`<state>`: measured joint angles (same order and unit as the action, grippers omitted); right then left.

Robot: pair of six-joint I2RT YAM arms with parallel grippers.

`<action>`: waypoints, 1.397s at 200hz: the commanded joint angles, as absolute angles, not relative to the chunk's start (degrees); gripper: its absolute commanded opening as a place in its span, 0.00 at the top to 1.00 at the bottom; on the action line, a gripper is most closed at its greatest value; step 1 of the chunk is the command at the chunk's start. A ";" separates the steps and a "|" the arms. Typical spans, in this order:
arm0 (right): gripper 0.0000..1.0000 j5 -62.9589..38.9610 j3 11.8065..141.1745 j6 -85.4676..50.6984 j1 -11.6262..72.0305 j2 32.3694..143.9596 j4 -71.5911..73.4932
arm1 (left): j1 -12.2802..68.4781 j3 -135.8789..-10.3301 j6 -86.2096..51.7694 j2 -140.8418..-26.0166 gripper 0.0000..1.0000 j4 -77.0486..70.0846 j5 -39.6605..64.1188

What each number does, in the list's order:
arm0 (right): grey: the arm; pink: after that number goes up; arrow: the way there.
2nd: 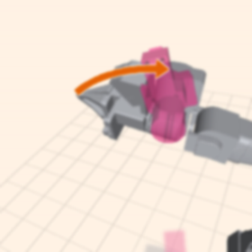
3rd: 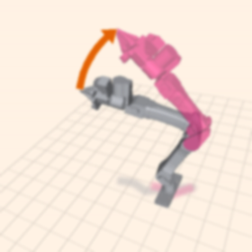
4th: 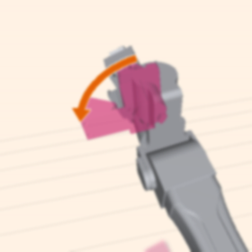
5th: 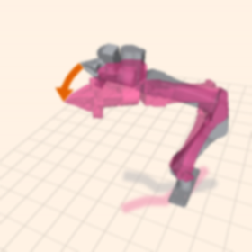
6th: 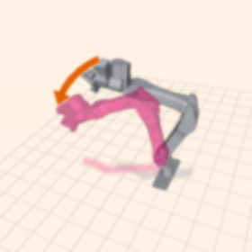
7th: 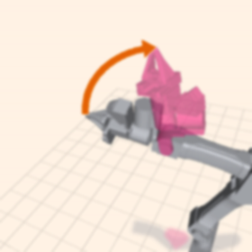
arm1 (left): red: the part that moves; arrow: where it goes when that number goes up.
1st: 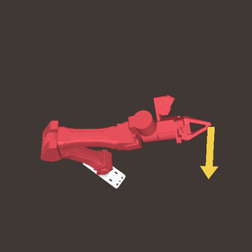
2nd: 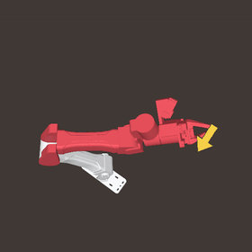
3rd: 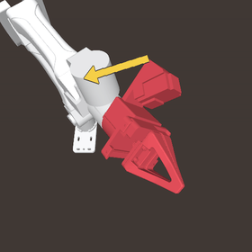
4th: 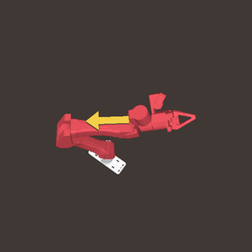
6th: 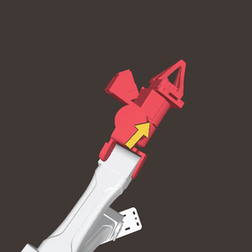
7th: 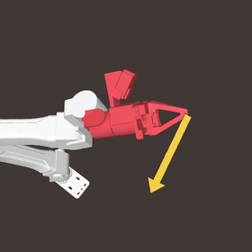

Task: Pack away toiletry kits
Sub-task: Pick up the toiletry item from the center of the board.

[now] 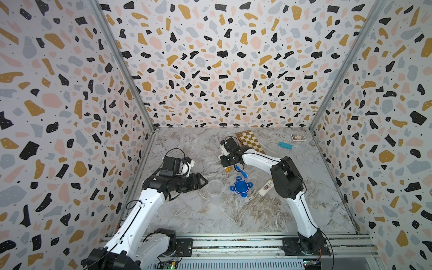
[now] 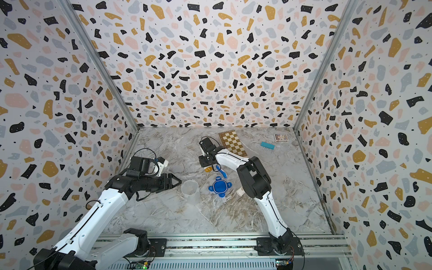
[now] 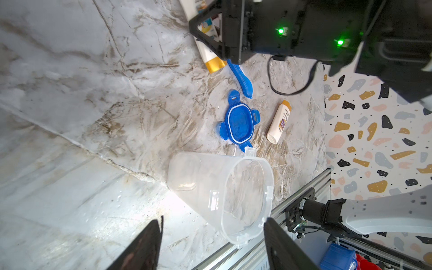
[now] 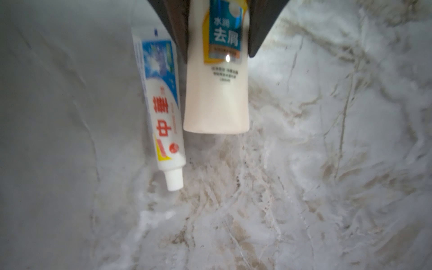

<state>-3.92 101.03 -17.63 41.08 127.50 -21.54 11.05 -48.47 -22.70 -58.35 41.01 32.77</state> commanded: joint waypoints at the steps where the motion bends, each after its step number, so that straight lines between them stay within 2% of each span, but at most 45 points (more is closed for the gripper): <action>1: 0.79 -4.98 97.44 -16.84 40.65 114.85 -15.34 | 11.28 -47.77 -21.63 -57.48 0.30 39.39 34.25; 39: 0.79 -9.46 82.38 -15.08 40.69 98.02 -3.65 | 11.30 -47.97 -21.79 -58.05 0.30 38.94 34.42; 73: 0.80 -14.37 64.45 -15.06 40.74 80.86 12.96 | 11.11 -47.74 -23.11 -58.01 0.31 38.35 33.71; 93: 0.81 -18.69 55.94 -16.21 40.79 74.76 23.63 | 11.06 -47.58 -23.18 -58.01 0.31 37.96 33.92; 118: 0.80 -22.66 52.41 -17.61 41.72 72.65 28.91 | 11.05 -47.58 -22.98 -58.06 0.31 37.88 34.15; 138: 0.80 -23.05 53.05 -15.30 42.62 72.92 26.97 | 10.94 -47.89 -22.81 -57.77 0.31 37.97 33.93; 176: 0.80 -21.20 52.64 1.15 43.11 72.05 22.36 | 10.99 -49.62 -23.41 -53.43 0.31 33.10 34.67; 216: 0.81 -25.30 49.68 25.60 43.17 70.48 21.73 | 10.98 -49.85 -27.33 -49.99 0.27 18.23 43.65; 234: 0.81 -26.57 50.69 29.31 42.73 70.83 20.33 | 11.11 -49.01 -26.60 -48.64 0.27 9.83 47.83; 262: 0.81 -31.21 53.38 32.53 42.28 72.25 16.40 | 12.41 -46.97 -27.32 -48.91 0.26 -1.16 48.38; 279: 0.82 -33.30 54.21 32.42 42.11 72.81 16.01 | 14.47 -47.40 -29.13 -51.69 0.32 -4.84 48.93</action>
<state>-28.25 50.61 27.88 42.48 72.82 17.23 12.27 -48.12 -27.14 -49.17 7.33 45.84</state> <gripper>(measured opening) 0.371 0.725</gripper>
